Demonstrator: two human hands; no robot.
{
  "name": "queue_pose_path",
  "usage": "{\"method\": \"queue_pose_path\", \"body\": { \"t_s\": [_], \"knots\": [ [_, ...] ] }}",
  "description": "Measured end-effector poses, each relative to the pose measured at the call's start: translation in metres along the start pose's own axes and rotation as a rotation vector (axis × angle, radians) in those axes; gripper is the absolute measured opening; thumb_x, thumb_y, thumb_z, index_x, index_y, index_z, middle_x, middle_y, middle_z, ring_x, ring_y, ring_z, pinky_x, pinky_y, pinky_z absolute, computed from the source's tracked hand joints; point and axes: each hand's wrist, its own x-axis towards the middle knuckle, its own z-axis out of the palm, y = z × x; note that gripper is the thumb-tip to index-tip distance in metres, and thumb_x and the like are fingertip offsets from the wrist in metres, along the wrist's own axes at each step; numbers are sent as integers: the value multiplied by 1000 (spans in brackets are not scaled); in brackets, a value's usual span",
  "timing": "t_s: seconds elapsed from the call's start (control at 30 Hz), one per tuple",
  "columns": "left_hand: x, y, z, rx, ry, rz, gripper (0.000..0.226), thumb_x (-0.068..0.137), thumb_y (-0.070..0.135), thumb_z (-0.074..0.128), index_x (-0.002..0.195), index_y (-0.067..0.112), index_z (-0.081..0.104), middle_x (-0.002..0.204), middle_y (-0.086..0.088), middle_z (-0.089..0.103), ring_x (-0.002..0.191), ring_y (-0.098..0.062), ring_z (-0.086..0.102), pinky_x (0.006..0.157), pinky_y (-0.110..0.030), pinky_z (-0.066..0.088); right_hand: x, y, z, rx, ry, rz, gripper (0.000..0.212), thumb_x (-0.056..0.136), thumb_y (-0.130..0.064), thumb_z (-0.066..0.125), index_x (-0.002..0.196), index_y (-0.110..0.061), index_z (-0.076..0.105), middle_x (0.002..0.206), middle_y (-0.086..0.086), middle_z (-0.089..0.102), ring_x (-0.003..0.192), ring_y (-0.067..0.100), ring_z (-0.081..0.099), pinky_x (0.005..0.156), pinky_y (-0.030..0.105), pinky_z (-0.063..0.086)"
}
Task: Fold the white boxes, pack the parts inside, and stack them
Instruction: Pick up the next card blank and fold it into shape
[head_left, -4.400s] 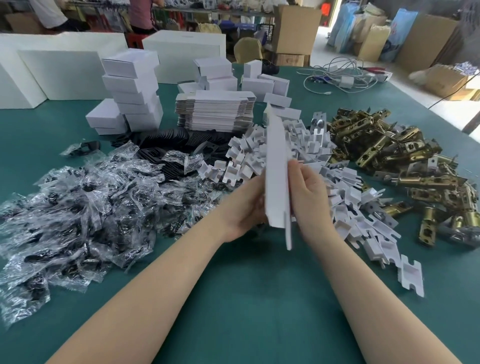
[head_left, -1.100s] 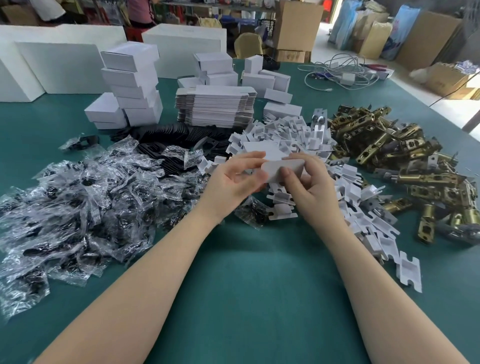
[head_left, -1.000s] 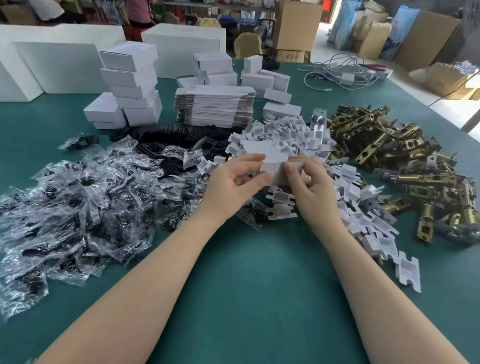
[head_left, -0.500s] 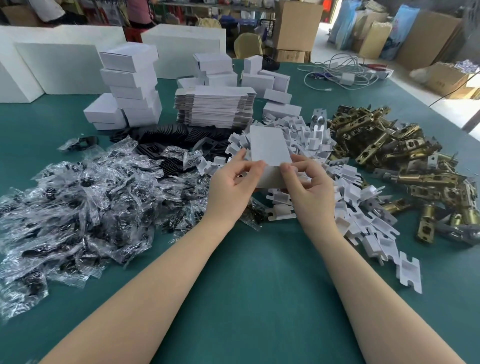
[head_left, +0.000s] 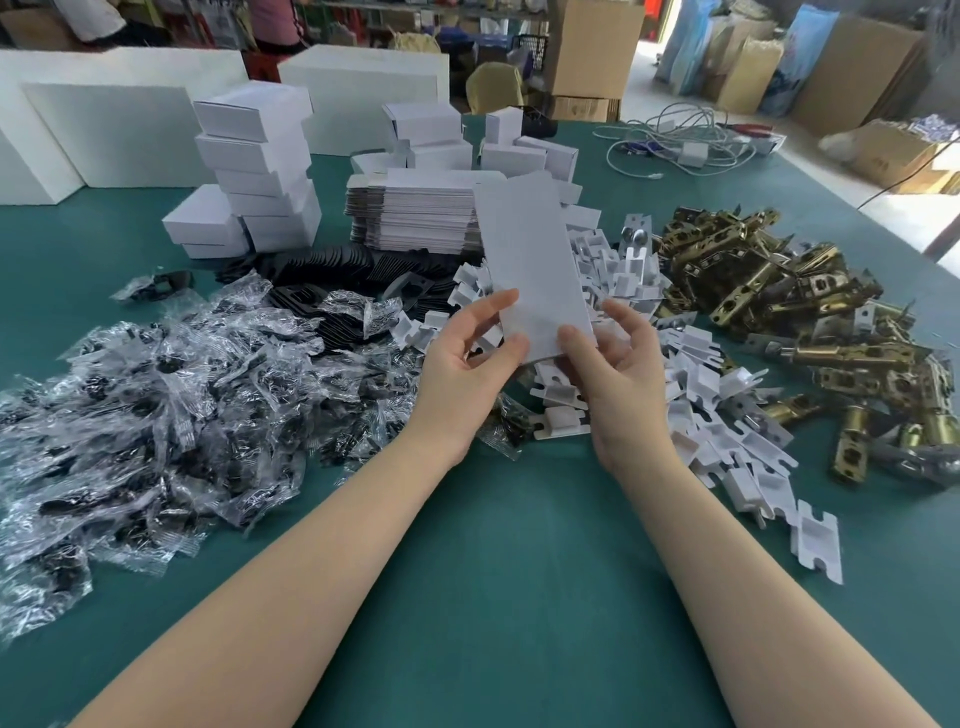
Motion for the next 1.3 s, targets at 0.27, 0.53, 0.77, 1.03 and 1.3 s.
{"method": "queue_pose_path", "body": {
  "t_s": [0.27, 0.53, 0.77, 1.03, 1.3],
  "knots": [
    [-3, -2, -6, 777, -13, 376, 79, 73, 48, 80, 141, 25, 46, 155, -7, 12, 145, -10, 13, 117, -17, 15, 4, -1, -3, 56, 15, 33, 34, 89, -14, 72, 112, -22, 49, 92, 0, 76, 90, 22, 72, 73, 31, 59],
    [-2, 4, -13, 1381, 44, 768, 101, 65, 47, 82, 149, 22, 31, 150, -11, 41, 142, -31, 30, 116, -48, 12, 2, -10, -11, -380, -181, -219, 36, 97, -38, 54, 128, -55, 46, 123, 6, 60, 94, 1, 59, 84, 29, 55],
    [-5, 7, -5, 1230, -17, 585, 86, 65, 62, 66, 133, 11, 54, 127, -10, 58, 109, -29, 59, 89, -44, 47, -1, -4, -7, -417, -75, -277, 25, 102, -34, 49, 125, -39, 57, 102, -33, 64, 98, -13, 58, 78, 8, 46],
    [-5, 5, -6, 1189, 4, 519, 87, 55, 49, 86, 129, 15, 55, 124, -3, 64, 110, -26, 61, 92, -43, 45, 3, -1, -7, -395, -16, -239, 36, 103, -30, 50, 134, -17, 62, 114, -20, 69, 99, -15, 58, 87, 10, 48],
    [-8, 5, -4, 1182, 40, 508, 89, 53, 47, 89, 129, 12, 58, 127, -4, 63, 115, -27, 60, 96, -45, 44, 3, 0, -5, -416, 5, -252, 34, 101, -31, 55, 132, -18, 63, 90, -43, 64, 90, -16, 60, 77, 3, 43]
  ]
}}
